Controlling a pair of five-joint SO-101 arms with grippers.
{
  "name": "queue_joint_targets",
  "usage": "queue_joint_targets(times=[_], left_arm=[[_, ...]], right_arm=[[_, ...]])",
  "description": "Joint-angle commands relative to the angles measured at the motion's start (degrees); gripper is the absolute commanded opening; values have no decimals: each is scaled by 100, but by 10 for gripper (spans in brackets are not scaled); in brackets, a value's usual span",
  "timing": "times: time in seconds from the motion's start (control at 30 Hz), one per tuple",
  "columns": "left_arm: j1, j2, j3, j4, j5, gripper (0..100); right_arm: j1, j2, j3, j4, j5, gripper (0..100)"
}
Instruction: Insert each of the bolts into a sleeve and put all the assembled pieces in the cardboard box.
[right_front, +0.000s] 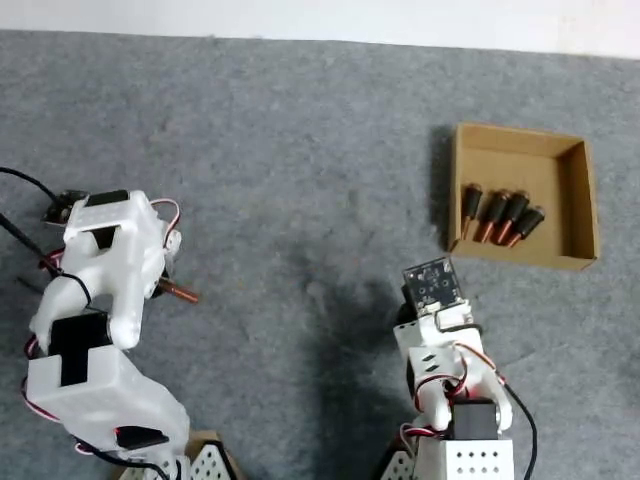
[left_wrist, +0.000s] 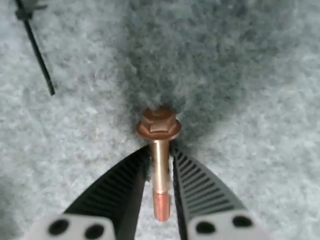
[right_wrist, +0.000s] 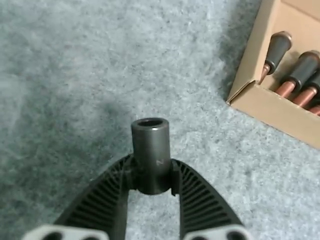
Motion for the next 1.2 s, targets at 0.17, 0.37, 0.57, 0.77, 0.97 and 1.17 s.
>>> queue_joint_targets(times=[0.17,0.37,0.57,0.77,0.97,1.17], left_arm=[[743,-2141,312,-185,-308,3],[1798,-4295,1710,-949,-273,3],[2738,-6492,3837,-2945,-299,4],[2879,-8444,5103,-3710,-308,4],[3055,-9974,5780,-3710,-308,4],[3670,-11196,6484,-3701,-343,4]], right_arm=[[-505,-66,13,-154,-756,5],[-1015,-66,13,-576,-765,5],[-1200,-66,66,-1481,-765,5],[-2193,-66,233,-1684,-123,5],[-2958,-66,708,-1692,703,5],[-3037,-57,725,-1789,932,5]])
